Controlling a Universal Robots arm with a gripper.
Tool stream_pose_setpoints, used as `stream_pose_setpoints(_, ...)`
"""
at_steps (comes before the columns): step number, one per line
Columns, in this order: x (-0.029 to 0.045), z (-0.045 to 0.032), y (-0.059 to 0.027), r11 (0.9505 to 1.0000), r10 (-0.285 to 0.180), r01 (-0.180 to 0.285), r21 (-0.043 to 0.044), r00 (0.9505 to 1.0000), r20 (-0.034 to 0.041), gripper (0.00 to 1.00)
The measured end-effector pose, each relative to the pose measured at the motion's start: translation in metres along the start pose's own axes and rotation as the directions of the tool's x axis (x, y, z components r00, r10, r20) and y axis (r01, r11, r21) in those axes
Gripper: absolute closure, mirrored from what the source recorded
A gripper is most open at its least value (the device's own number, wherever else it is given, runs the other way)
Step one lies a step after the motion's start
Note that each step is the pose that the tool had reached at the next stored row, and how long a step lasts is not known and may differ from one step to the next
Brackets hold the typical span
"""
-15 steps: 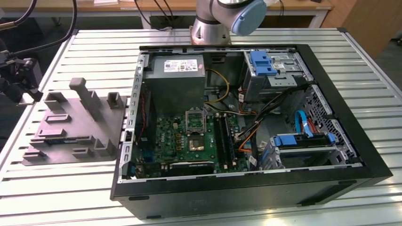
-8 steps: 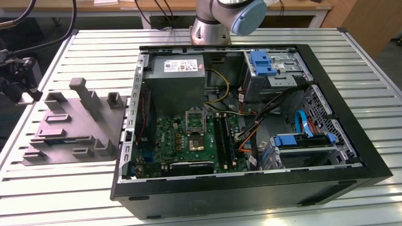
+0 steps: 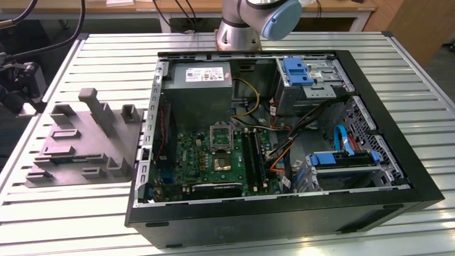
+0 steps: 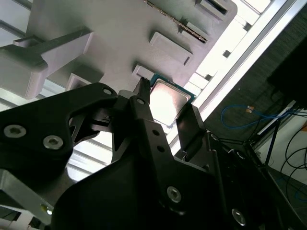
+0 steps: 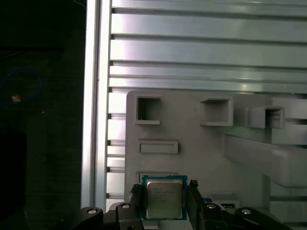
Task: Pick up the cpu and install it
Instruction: 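Pick up the cpu and move it towards the insertion slot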
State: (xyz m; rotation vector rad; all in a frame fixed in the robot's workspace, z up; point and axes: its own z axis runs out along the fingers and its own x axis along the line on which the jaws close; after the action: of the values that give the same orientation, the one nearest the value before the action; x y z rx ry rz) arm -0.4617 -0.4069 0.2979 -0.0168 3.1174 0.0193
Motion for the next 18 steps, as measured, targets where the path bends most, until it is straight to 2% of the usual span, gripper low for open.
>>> stream_pose_setpoints(18,-0.0004,-0.0171,0.0002,1.0,0.0,0.0,0.0001,1.0,-0.0001,0.53)
